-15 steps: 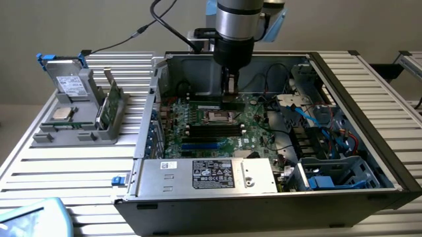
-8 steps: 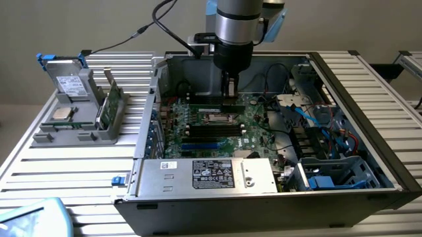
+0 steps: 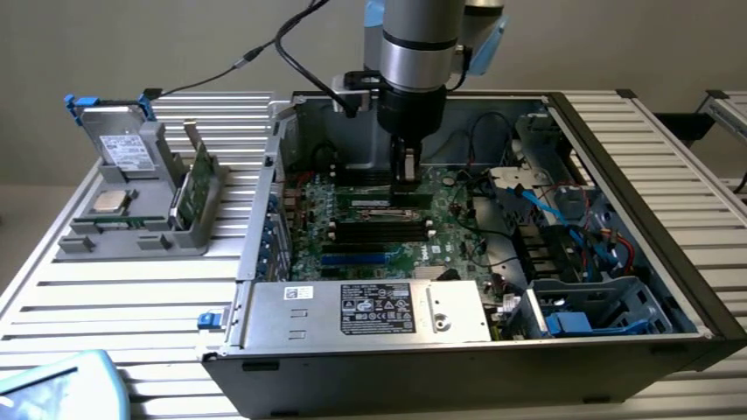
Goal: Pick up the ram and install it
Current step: 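Insert the ram into the slot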
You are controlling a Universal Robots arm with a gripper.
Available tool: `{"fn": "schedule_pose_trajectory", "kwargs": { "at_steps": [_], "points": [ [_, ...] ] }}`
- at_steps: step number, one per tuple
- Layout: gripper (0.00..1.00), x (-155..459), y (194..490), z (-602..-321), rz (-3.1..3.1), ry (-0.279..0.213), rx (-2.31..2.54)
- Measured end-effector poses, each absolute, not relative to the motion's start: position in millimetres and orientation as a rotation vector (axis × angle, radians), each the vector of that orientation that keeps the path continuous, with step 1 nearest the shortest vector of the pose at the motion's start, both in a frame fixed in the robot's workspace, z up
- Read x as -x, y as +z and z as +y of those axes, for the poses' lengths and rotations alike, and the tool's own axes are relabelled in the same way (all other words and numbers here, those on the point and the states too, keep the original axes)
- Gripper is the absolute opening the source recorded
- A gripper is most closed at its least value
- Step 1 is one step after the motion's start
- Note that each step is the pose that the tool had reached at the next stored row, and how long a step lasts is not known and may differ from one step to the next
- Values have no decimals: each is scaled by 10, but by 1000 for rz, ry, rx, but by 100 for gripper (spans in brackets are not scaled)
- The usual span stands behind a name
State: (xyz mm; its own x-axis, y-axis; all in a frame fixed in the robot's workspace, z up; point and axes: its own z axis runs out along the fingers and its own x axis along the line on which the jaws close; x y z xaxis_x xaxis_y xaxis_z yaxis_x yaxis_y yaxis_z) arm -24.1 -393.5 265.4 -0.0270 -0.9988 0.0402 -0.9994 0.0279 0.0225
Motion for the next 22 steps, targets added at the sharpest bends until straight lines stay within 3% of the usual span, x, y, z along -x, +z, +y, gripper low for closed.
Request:
{"fn": "schedule_pose_trajectory", "kwargs": {
  "at_steps": [17,22],
  "points": [
    [13,250,2444,-3935,-2134,22,-2244],
    [13,250,2427,-3935,-2120,54,-2227]
  ]
}}
